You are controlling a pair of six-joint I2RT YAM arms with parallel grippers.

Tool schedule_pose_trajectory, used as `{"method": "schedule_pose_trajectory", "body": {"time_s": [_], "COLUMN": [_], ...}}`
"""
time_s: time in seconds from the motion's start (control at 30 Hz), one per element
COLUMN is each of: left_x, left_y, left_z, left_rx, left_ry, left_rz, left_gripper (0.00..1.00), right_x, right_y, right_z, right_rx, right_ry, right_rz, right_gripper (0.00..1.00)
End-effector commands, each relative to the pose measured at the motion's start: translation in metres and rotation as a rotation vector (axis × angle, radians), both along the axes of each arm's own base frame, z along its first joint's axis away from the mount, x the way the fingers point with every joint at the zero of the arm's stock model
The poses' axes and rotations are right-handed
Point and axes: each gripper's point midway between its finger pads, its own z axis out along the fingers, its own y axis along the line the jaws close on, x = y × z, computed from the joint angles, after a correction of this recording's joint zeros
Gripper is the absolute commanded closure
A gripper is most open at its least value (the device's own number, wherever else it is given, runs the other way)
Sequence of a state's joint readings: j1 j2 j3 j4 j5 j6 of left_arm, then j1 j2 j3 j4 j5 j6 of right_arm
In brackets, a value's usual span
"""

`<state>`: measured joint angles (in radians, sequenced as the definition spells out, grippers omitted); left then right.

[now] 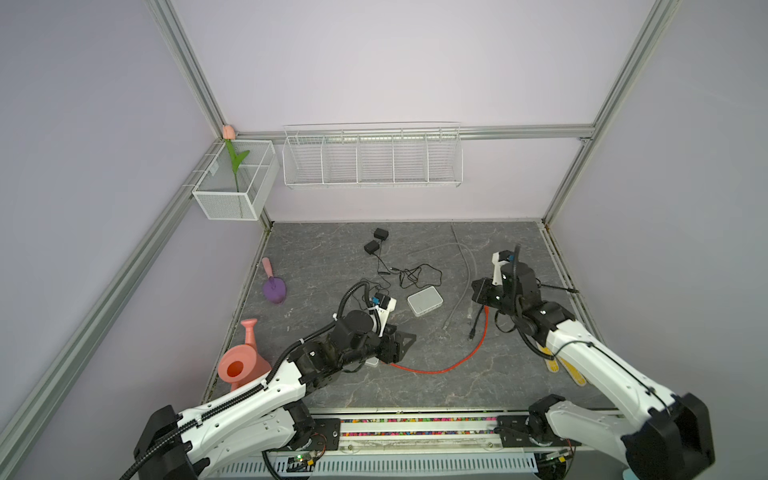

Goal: Insert the plug into the switch port
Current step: 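Grasp the grey network cable near its plug with the right gripper, then lift the grey cable toward the left gripper while left gripper reaches to grasp it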

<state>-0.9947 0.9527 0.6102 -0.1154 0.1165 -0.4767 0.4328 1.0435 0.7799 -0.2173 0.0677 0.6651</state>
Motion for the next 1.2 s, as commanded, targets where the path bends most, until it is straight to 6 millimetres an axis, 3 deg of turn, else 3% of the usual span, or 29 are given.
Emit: {"method": "schedule_pose_trajectory", "body": {"time_s": [0.0, 0.2, 0.43, 0.7, 1.17], "left_x": [-0.008, -0.020, -0.027, -0.034, -0.026], "left_y": [-0.036, -0.072, -0.090, -0.110, -0.144], "left_z": [0.054, 0.065, 0.071, 0.074, 0.059], "left_rx": [-0.202, -0.258, -0.327, -0.366, -0.380], "left_ry": [-0.118, -0.113, -0.080, -0.047, 0.029], "left_rz": [-0.096, -0.205, -0.257, -0.307, -0.327], "left_gripper": [0.29, 0.28, 0.29, 0.29, 0.43], "right_x": [-0.016, -0.046, -0.069, -0.078, -0.081], "right_y": [-0.012, -0.020, -0.029, -0.025, -0.008], "right_z": [0.007, 0.029, 0.042, 0.048, 0.059], "right_rx": [0.137, 0.276, 0.392, 0.565, 0.628], "right_ry": [-0.005, -0.096, -0.160, -0.222, -0.259], "right_rz": [-0.099, -0.102, -0.114, -0.094, -0.052], "right_gripper": [0.93, 0.93, 0.93, 0.93, 0.93]}}
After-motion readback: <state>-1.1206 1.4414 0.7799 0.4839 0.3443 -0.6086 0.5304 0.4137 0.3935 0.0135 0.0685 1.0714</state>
